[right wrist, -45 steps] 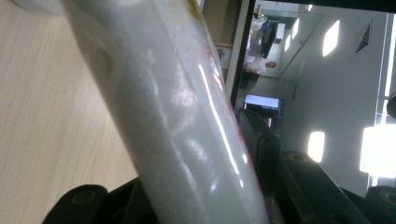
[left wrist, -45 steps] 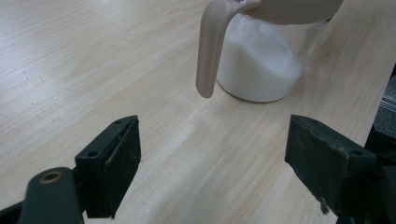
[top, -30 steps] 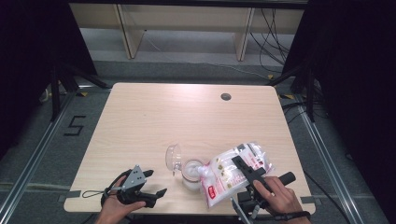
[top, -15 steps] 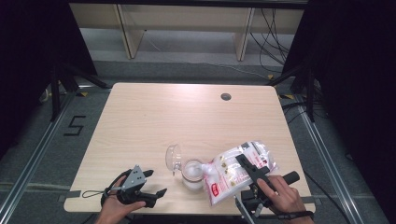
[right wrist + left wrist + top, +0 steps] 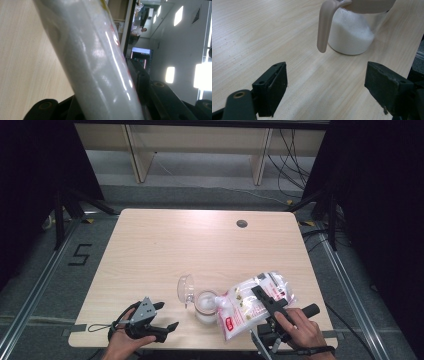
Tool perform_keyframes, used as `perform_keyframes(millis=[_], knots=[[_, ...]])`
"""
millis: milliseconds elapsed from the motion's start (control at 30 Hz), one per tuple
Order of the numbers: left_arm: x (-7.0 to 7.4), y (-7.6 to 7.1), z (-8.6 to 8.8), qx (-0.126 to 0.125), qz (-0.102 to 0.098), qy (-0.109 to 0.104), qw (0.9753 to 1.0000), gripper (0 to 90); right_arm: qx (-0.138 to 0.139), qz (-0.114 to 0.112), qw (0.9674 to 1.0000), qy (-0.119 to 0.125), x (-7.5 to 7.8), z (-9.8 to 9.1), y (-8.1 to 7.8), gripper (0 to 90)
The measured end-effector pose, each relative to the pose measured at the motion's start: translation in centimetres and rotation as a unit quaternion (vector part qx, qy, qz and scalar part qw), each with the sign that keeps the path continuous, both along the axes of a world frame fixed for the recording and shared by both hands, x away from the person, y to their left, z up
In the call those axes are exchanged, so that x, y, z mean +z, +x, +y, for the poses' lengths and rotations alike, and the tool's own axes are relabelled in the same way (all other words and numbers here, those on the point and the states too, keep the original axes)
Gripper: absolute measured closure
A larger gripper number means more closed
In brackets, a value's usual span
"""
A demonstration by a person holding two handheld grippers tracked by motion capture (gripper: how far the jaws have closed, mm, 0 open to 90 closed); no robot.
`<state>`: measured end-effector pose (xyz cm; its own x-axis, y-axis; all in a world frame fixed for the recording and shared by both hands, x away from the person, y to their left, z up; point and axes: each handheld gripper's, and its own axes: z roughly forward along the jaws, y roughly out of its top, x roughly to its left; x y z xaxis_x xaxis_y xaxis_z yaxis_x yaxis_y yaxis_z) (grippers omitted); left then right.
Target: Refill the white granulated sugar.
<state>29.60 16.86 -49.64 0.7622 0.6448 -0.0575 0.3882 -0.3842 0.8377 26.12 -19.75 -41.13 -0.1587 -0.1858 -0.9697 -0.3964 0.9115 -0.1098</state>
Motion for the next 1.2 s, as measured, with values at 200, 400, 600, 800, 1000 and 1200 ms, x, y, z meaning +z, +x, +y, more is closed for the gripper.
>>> perform_keyframes(millis=[200,400,600,800,1000,1200], knots=[[-0.03,-0.03,-0.09,0.002,0.001,-0.007,1.0000,18.1,0.014,-0.006,0.9998,-0.012,-0.02,0.42,-0.01,69.9],[0.01,0.01,0.02,-0.001,0.000,0.001,1.0000,18.1,0.015,0.000,0.9998,-0.015,-0.13,0.65,-0.05,70.0],[0.00,0.01,0.00,0.000,0.000,0.001,1.0000,18.1,0.008,0.006,0.9999,-0.006,-0.34,0.61,-0.12,70.0],[-0.04,-0.03,-0.08,0.002,0.001,-0.006,1.0000,18.1,0.016,0.006,0.9998,-0.007,-0.36,0.63,0.05,70.1],[-0.03,-0.03,-0.08,0.002,0.001,-0.006,1.0000,18.1,0.007,0.021,0.9997,0.008,-0.74,0.43,0.11,70.3],[0.00,0.00,0.00,0.000,0.000,0.000,1.0000,18.1,0.019,0.016,0.9997,-0.003,-0.69,0.33,0.45,70.4]])
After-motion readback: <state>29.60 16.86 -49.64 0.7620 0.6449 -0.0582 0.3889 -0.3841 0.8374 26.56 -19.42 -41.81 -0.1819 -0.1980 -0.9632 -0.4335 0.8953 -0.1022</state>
